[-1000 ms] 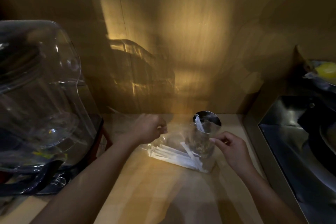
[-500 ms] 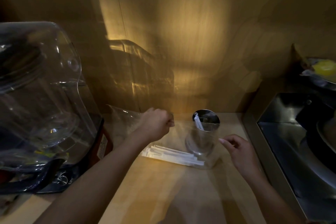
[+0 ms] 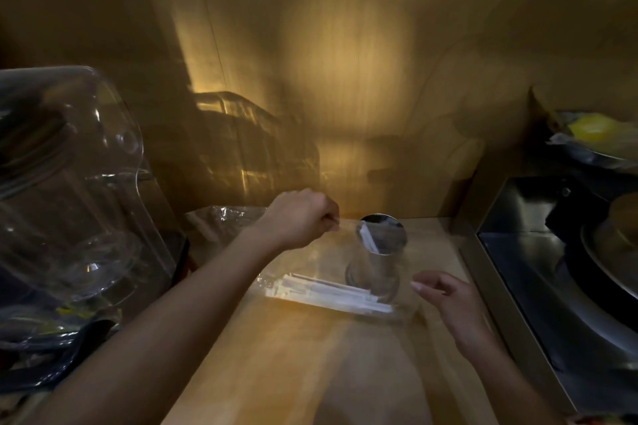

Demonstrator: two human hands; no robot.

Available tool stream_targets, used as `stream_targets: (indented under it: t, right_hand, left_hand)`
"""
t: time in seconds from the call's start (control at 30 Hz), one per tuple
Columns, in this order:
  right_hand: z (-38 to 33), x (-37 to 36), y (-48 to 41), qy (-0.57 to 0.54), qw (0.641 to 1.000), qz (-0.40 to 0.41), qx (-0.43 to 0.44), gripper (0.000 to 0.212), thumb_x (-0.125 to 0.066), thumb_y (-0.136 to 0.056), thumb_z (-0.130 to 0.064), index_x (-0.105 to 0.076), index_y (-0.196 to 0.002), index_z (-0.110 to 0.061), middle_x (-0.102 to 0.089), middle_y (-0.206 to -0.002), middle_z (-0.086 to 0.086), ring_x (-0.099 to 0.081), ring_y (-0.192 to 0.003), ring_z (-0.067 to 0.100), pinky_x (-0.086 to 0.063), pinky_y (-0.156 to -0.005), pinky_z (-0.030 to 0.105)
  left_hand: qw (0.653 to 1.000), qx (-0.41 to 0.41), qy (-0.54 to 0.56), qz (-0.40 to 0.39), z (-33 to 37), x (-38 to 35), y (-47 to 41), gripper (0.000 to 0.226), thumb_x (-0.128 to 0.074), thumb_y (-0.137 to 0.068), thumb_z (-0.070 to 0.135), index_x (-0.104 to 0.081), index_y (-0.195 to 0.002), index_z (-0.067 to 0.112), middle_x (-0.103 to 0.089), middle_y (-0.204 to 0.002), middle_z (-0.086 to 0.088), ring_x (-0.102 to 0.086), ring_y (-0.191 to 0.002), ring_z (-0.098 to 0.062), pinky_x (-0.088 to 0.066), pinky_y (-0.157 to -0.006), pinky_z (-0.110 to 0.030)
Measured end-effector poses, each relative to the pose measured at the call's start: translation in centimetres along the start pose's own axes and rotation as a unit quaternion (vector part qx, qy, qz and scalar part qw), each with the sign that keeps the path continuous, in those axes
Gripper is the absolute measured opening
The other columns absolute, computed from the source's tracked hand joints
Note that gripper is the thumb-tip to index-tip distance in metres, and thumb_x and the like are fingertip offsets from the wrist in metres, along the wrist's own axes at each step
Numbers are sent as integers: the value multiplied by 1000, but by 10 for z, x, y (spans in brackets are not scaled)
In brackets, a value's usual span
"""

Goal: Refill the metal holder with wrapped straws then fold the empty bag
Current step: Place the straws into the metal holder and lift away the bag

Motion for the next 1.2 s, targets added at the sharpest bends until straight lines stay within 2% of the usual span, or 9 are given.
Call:
stream_targets:
  t: [0.1, 0.2, 0.33, 0.53, 0.73, 0.83, 0.97, 1.07, 1.2]
  right_hand:
    - [7, 4, 0, -27, 1000, 6, -11, 18, -72, -72, -2, -71, -70, -20, -70, -75, -1, -61, -73, 11, -48, -58, 14]
    - [16, 12, 0, -62, 997, 32, -19, 18, -71, -72, 2, -71, -69, -16, -70, -74, 3, -61, -72, 15, -48, -63, 19]
    - [21, 24, 4, -96, 994, 57, -16, 17, -71, -71, 3, -72, -71, -14, -70, -74, 1, -62, -72, 13, -48, -60, 10]
    - [10, 41, 11, -145, 984, 103, -3, 12, -65, -78, 3, -66, -75, -8, -64, -77, 12, -56, -72, 18, -44, -65, 29]
    - [-3, 76, 25, -111, 979, 165, 36, 15, -63, -82, -6, -67, -73, -17, -67, -77, 8, -59, -70, 18, -45, -62, 28]
    - [-5, 95, 34, -102, 975, 194, 41, 11, -63, -84, -13, -69, -76, -20, -70, -79, 6, -63, -74, 18, -50, -65, 29]
    - [-19, 124, 53, -80, 962, 248, 85, 18, -63, -83, -8, -67, -72, -21, -69, -70, -3, -61, -69, 8, -49, -64, 14]
    - [-30, 142, 68, -73, 952, 278, 107, 22, -63, -82, -5, -64, -71, -23, -69, -63, -12, -58, -61, -4, -48, -62, 12]
    - [-46, 161, 84, -62, 938, 315, 130, 22, -62, -82, -2, -63, -72, -21, -68, -61, -19, -58, -58, -7, -44, -55, 4]
  left_hand:
    - [1000, -16, 5, 10, 8, 22, -10, 13, -63, -83, 26, -70, -92, 20, -74, -97, -3, -64, -93, -24, -40, -65, -28]
    - [999, -22, 17, 22, 14, 44, -21, 11, -66, -81, 26, -71, -90, 21, -74, -92, -2, -65, -91, -22, -46, -70, -30]
    - [997, -46, 35, 42, 26, 72, -33, 6, -70, -78, 22, -71, -84, 19, -66, -74, 2, -65, -81, -21, -48, -69, -31]
    - [993, -98, 43, 50, 59, 92, -49, 8, -69, -79, 20, -69, -85, 14, -68, -75, -4, -62, -76, -23, -52, -72, -38]
    - [988, -123, 59, 72, 84, 99, -64, 5, -68, -80, 22, -70, -85, 19, -53, -59, 15, -54, -67, -19, -46, -67, -32]
    - [983, -143, 80, 81, 97, 102, -71, 8, -70, -79, 23, -70, -85, 18, -61, -68, 3, -61, -75, -24, -51, -72, -36]
    - [976, -174, 106, 77, 113, 103, -81, 7, -71, -78, 21, -70, -82, 15, -69, -75, -7, -62, -77, -26, -52, -74, -40]
    - [969, -187, 146, 73, 123, 104, -88, 3, -71, -77, 21, -69, -76, 21, -62, -64, 8, -58, -67, -14, -45, -67, -29]
    - [962, -220, 150, 62, 135, 101, -95, 10, -71, -78, 20, -67, -71, 25, -62, -63, 7, -61, -65, -14, -45, -65, -31]
Point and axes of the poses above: each hand's wrist, its own y-axis away from the middle knuckle, its own x-axis out of the back of the hand, z = x × y, the point moved 6 cm from there along -y, towards the middle knuckle
